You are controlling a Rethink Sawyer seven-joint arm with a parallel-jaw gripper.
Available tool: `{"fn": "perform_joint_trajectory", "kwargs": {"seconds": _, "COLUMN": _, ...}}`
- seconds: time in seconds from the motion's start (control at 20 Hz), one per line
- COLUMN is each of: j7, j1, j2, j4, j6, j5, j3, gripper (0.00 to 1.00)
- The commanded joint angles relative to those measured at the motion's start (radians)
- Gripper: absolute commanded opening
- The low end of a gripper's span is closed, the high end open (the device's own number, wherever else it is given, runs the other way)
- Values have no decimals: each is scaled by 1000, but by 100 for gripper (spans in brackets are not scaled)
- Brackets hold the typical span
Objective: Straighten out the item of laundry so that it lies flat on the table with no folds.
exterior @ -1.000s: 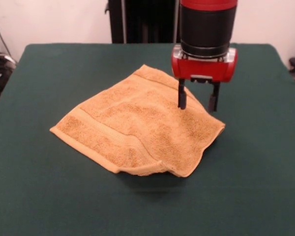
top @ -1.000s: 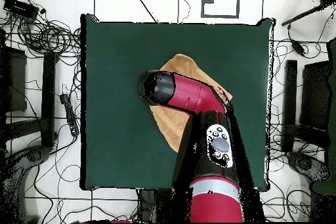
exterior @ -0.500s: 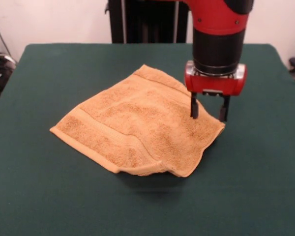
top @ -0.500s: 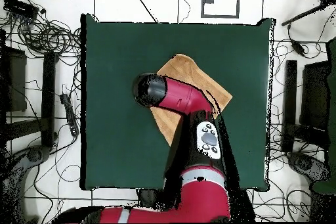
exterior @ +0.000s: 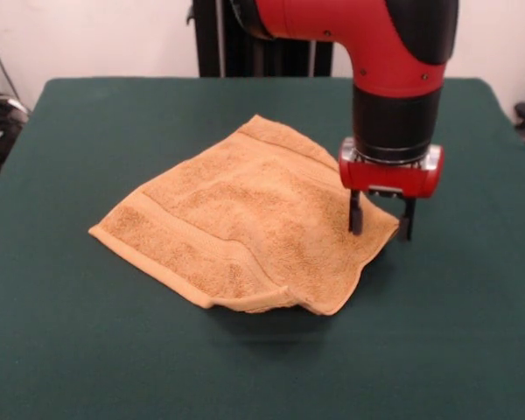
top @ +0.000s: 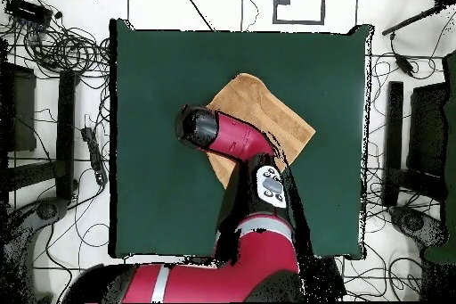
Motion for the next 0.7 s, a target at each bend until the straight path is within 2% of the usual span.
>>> {"fn": "perform_joint_trajectory", "kwargs": {"seconds": 0.05, "j7": 289, "j1": 41, "j2": 15, "j4": 92, "j6": -13, "j5": 80, "j3": 81, "gripper": 100}}
{"fn": "perform_joint_trajectory", "kwargs": {"seconds": 0.25, "j7": 306, "j1": 39, "j2": 5, "j4": 117, "j6": 25, "j5": 107, "j3": 69, "gripper": 100}}
{"fn": "perform_joint_trajectory", "kwargs": {"seconds": 0.4, "j7": 396, "j1": 91, "j2": 2, "j4": 144, "j6": 11, "j5": 167, "j3": 45, "gripper": 100}}
{"fn": "perform_joint_trajectory", "kwargs": {"seconds": 0.55, "j7": 459, "j1": 150, "j2": -42, "j4": 180, "j6": 56, "j5": 217, "j3": 8, "gripper": 100}}
{"fn": "perform_joint_trajectory", "kwargs": {"seconds": 0.7, "j7": 462, "j1": 172, "j2": -80, "j4": 219, "j6": 81, "j5": 244, "j3": -5, "gripper": 100}}
